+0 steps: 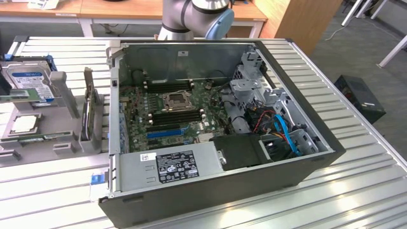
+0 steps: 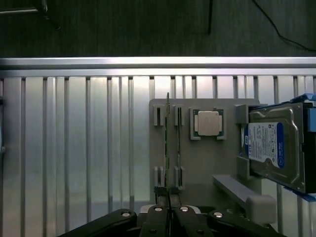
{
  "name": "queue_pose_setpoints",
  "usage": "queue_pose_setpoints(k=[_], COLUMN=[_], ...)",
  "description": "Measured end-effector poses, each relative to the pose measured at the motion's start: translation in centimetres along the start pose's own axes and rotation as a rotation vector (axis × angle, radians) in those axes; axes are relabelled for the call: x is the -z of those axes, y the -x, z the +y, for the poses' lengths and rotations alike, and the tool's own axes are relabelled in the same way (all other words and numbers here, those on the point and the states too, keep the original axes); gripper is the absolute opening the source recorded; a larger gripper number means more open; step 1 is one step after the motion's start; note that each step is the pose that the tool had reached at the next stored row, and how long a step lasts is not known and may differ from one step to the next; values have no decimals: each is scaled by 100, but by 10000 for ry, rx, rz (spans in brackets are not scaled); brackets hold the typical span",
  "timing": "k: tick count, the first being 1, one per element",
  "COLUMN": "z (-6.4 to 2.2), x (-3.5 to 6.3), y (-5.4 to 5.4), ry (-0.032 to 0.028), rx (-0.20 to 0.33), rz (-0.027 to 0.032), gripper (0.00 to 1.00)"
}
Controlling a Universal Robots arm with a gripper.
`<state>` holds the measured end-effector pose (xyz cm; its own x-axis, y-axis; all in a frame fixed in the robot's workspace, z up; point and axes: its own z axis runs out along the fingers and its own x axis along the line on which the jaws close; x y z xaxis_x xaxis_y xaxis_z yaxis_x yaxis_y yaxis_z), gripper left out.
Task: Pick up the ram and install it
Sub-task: 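Pick up the ram and move it above insertion slot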
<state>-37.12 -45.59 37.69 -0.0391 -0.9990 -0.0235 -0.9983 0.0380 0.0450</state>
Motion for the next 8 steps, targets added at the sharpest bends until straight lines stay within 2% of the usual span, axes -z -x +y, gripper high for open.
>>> queue_pose_setpoints(k=[4,8], z=[2,7], x=[77,203], y=[2,5], ry=[1,1], rx=[2,4], rz=[1,1], gripper=[12,12])
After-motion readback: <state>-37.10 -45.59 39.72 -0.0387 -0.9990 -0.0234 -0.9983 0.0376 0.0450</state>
